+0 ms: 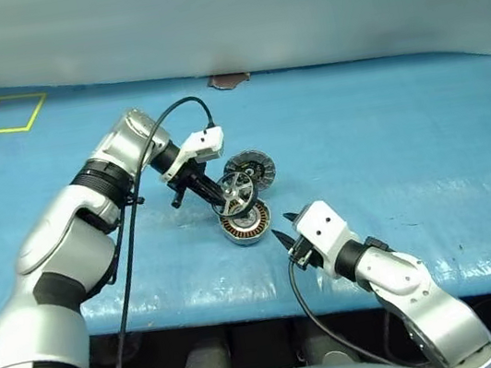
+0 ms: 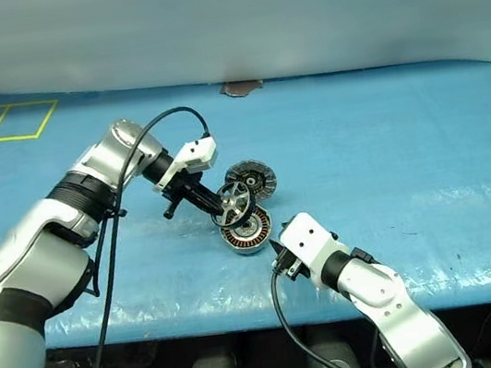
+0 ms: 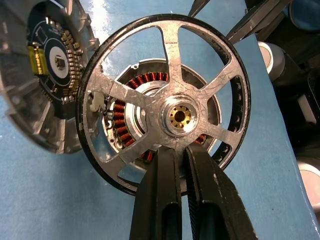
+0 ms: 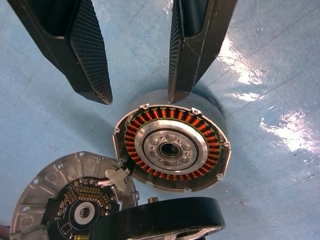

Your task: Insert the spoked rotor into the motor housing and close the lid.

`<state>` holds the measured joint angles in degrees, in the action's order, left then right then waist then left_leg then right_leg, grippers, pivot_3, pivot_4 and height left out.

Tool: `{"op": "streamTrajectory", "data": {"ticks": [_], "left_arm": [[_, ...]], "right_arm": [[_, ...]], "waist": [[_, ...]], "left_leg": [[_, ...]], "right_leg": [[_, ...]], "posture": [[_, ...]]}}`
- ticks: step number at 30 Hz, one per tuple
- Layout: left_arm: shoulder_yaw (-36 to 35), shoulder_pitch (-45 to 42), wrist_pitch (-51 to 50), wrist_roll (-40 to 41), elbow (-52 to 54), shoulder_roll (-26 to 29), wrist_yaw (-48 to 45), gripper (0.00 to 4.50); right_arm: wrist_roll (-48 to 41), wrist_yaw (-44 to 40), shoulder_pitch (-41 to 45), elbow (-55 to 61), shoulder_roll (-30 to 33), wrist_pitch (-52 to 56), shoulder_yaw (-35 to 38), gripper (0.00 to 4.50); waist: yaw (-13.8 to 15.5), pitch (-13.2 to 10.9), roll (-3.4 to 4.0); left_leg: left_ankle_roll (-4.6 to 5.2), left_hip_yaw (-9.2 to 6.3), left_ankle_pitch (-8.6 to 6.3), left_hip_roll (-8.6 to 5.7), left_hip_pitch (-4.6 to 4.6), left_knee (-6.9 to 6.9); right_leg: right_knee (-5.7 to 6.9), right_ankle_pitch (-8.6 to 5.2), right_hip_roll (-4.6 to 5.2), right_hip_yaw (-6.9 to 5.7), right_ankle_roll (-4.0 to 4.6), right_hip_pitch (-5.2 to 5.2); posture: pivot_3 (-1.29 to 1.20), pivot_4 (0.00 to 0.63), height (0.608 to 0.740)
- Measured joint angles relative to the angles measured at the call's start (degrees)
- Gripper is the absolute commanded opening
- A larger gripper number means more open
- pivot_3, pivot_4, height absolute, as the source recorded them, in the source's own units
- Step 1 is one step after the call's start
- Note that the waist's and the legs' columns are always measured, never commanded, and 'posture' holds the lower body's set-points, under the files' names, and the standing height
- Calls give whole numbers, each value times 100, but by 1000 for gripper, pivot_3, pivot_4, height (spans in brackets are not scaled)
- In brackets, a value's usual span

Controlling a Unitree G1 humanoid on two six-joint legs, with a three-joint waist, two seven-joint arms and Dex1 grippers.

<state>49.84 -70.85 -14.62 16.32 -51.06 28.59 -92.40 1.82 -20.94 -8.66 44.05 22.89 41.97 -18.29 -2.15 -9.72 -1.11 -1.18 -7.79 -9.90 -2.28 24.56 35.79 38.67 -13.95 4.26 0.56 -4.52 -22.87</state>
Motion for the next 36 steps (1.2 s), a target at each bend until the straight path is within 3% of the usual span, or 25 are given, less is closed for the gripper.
{"op": "streamTrajectory", "data": {"ticks": [5,17,36], "left_arm": [[4,-1,71,-49,-253,-163,0,45],[9,-1,148,-66,-318,-268,0,45],[22,-1,271,-365,-508,-488,0,45]], "right_arm": [[-219,-87,-179,48,-54,-142,47,1860],[-2018,-1125,-575,-210,-511,-1704,692,1860],[-1529,-1106,-866,-1192,-34,-2228,458,1860]], "waist": [[1,-1,-1],[5,-2,0],[13,-6,1]], "left_leg": [[0,-1,0,1,2,-1],[2,0,-1,0,2,3],[3,1,-1,-2,2,4]], "right_leg": [[0,0,0,0,0,-2],[-1,0,2,0,-1,2],[-1,-8,2,0,13,1]], "posture": [[0,150,740],[0,150,740],[0,150,740]]}}
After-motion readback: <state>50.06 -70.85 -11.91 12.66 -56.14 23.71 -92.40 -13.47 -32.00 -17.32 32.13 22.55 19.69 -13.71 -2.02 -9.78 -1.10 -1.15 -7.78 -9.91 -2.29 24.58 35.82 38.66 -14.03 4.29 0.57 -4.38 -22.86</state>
